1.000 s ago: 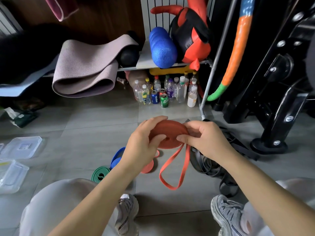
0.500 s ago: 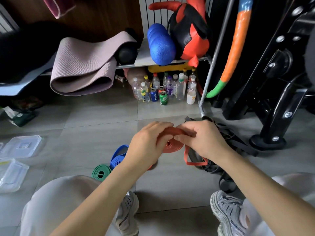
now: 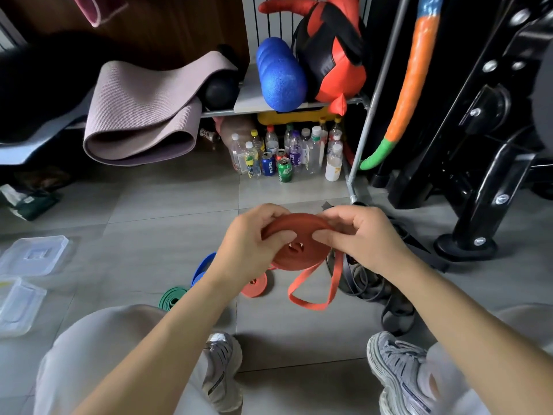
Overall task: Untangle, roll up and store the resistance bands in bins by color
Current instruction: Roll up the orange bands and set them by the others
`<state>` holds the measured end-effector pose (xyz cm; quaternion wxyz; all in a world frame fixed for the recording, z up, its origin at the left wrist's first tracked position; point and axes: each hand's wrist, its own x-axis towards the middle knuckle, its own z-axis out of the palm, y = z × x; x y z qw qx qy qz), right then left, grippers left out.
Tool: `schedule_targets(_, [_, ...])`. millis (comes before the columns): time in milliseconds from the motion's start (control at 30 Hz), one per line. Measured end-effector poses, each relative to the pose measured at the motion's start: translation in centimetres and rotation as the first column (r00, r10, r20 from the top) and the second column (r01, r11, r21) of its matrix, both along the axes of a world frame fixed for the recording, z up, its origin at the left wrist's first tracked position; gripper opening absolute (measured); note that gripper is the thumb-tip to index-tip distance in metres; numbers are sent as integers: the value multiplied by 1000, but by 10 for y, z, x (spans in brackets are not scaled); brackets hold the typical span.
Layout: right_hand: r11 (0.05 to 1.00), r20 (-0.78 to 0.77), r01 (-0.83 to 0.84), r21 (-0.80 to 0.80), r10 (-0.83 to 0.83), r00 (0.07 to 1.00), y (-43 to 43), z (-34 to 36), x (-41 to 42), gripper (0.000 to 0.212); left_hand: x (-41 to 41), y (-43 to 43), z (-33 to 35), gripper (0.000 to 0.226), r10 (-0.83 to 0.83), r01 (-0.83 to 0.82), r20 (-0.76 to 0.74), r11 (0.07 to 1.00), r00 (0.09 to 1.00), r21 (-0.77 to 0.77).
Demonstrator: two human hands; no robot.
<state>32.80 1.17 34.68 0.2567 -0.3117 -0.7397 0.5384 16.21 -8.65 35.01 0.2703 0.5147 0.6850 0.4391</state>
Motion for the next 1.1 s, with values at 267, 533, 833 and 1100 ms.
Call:
schedule_targets(267, [998,-26,45,-35,-46,999,-1,2,4,26,-1,-1,2,29,83,-100,259,993,962,55])
schedule_targets(533, [999,17,30,37,-31,999,0,9,8,30,2,-3,9,14,-38,33,363,999,931,22])
schedule_targets(833, [997,117,-13,77,4,993,-1,5,7,23,8,-3,-6,33,-60,71,-288,997,956,26])
schedule_targets(1100, [998,101,-6,66,-1,995,0,6,7,23,11,-2,-17,47,-70,172,-486,971,871,168])
